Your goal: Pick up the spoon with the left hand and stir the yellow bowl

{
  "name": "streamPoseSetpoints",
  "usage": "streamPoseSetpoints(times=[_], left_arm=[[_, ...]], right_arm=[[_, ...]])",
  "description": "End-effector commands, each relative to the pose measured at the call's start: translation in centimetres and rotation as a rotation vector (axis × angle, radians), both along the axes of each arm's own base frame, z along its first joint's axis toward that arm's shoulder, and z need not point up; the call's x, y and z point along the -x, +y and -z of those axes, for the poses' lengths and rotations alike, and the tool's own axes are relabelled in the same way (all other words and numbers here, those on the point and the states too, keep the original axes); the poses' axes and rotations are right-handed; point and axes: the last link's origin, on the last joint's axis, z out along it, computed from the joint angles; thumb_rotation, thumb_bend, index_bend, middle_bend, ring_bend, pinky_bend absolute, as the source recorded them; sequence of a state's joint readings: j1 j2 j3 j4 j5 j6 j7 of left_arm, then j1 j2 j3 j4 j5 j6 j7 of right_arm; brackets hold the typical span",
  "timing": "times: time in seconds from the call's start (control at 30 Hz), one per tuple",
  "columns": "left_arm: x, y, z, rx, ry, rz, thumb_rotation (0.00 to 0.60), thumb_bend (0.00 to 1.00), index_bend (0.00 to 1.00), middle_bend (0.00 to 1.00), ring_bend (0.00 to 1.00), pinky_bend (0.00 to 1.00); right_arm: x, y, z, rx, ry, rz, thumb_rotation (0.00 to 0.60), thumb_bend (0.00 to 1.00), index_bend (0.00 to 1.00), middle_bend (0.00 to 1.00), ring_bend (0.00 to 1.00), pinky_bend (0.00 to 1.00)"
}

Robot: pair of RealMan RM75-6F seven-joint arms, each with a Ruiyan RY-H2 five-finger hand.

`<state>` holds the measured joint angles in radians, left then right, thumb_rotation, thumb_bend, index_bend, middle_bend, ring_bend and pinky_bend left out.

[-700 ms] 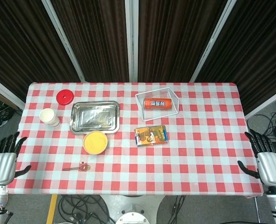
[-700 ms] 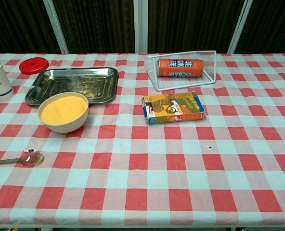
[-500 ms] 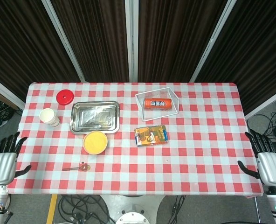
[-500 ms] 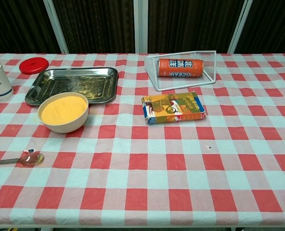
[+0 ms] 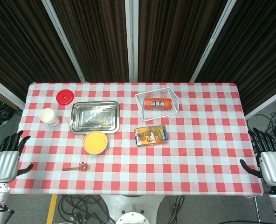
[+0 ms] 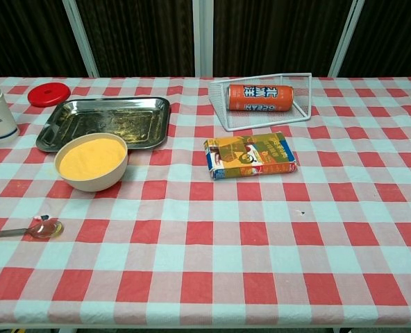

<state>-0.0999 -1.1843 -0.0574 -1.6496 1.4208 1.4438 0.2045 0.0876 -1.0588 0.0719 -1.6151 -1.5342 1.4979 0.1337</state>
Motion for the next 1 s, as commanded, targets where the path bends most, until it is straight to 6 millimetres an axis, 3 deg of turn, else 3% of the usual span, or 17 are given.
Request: streamPoseSetpoints(times=[0.03, 0.1, 0.13, 0.23, 0.33, 0.53, 1.0], left_arm=[[-0.2, 1.0, 0.2, 0.000, -0.004, 0.016, 0.600, 0.07, 0.28, 0.30, 0.20, 0.16], [-0.3, 1.7, 0.7, 0.011, -0.013, 0.023, 0.600, 0.08, 0.36, 0.43, 0.33, 0.28], [-0.4, 2.0, 1.0, 0.024, -0.023, 0.024, 0.600, 0.08, 0.42, 0.51, 0.44, 0.44], [-0.5, 3.0, 2.4, 0.107, -0.064, 0.006, 0.600, 0.12, 0.48, 0.64, 0.62, 0.77], [-0.7, 3.7, 3.8, 0.172, -0.071, 0.005, 0.600, 0.13, 0.50, 0.71, 0.69, 0.87], [-1.0, 4.1, 7.0, 0.277, -0.090, -0.001, 0.600, 0.14, 0.52, 0.81, 0.78, 0.93], [-1.6, 3.0, 11.8, 0.391, -0.152, -0.041, 0.600, 0.21, 0.55, 0.85, 0.82, 0.95]], right_arm=[[-0.1, -0.2, -0.2, 0.009, 0.005, -0.004, 0.600, 0.20, 0.00, 0.00, 0.00, 0.00], [-0.1, -0.4, -0.3, 0.011, 0.009, -0.005, 0.600, 0.20, 0.00, 0.00, 0.00, 0.00], [-0.1, -0.5, -0.3, 0.011, 0.009, -0.005, 0.600, 0.20, 0.00, 0.00, 0.00, 0.00], [-0.1, -0.9, -0.2, 0.007, 0.010, -0.006, 0.600, 0.20, 0.00, 0.00, 0.00, 0.00], [-0.1, -1.2, -0.1, -0.002, 0.012, -0.004, 0.600, 0.20, 0.00, 0.00, 0.00, 0.00], [0.0, -1.6, 0.3, -0.017, 0.010, 0.008, 0.600, 0.20, 0.00, 0.00, 0.00, 0.00], [0.1, -1.5, 0.6, -0.031, 0.007, 0.016, 0.600, 0.20, 0.00, 0.00, 0.00, 0.00]])
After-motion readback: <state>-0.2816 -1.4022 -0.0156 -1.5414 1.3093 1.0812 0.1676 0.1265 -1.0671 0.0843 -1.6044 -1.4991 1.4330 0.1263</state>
